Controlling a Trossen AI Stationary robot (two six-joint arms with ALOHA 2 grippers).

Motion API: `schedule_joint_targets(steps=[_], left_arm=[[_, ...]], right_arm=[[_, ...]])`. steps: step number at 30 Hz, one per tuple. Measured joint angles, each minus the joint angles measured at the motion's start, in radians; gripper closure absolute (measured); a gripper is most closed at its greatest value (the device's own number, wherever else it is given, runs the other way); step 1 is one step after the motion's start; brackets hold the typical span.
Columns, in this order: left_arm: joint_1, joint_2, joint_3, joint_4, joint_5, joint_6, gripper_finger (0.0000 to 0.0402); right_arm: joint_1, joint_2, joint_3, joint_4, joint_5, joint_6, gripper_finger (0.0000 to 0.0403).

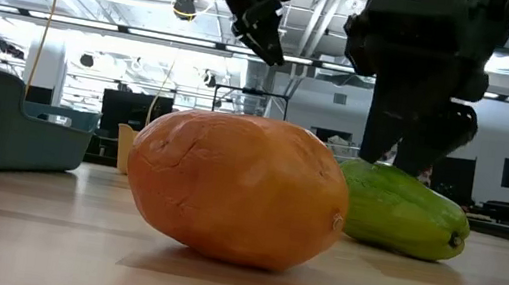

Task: Sort produce into baskets
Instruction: Put the bottom green chayote into the blue bin

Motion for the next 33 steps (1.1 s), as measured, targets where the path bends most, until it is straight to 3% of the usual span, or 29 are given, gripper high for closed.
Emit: schedule_joint_targets(steps=[15,24,33], left_arm=[[-0.002,0.000,0.000,-0.021,0.010,-0.012,0.0055],[-0.002,-0.012,0.000,-0.029,0.009,-0.015,0.0055],[-0.024,-0.176,0.000,-0.192,0.008,-0.071,0.0055]], right_arm=[[0.005,0.089,0.000,0.067,-0.055,0.016,0.0027],[0.004,0.084,0.000,0.074,-0.054,0.013,0.0098],[-0.043,0.054,0.016,0.145,-0.054,-0.079,0.0095]])
